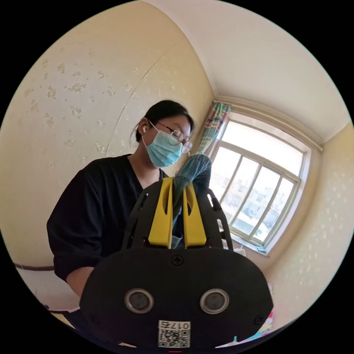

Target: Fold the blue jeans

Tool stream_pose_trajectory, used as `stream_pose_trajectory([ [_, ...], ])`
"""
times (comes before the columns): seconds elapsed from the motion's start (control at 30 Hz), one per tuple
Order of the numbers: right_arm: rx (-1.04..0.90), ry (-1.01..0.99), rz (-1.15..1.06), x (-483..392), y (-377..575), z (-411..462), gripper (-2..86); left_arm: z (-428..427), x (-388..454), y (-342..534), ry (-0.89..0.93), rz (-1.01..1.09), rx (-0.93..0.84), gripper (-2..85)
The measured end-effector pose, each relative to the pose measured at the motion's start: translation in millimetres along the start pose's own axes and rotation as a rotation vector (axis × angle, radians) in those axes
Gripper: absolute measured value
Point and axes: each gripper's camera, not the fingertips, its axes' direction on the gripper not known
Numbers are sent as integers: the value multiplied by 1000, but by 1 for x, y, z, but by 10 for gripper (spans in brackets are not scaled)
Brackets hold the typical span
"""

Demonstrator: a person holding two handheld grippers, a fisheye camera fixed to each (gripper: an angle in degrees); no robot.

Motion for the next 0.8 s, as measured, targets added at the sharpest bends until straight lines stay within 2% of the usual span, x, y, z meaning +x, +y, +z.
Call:
stream_pose_trajectory([
  [0.07,-54,191,143,1,1,-12,20,-26,57,-21,-204,135,83,-4],
  [0.13,-117,435,319,5,4,-30,14,-28,97,-36,-304,223,104,-4],
  [0.2,-134,504,331,3,4,-39,11,-15,137,-49,-384,308,106,-4],
  [0.3,-69,445,284,-7,-8,-48,10,13,198,-60,-442,472,112,-4],
  [0.43,-11,491,180,-38,-53,-41,12,24,273,-65,-363,643,210,-4],
  [0.57,7,582,151,-60,-100,-32,18,26,326,-78,-376,715,278,-5],
  [0.63,-10,650,231,-59,-126,-26,16,27,341,-83,-368,753,290,-4],
  [0.7,-30,689,302,-51,-136,-24,13,26,348,-85,-377,759,304,-4],
  [0.8,-100,704,274,-34,-133,-18,12,16,341,-76,-451,734,384,-4],
])
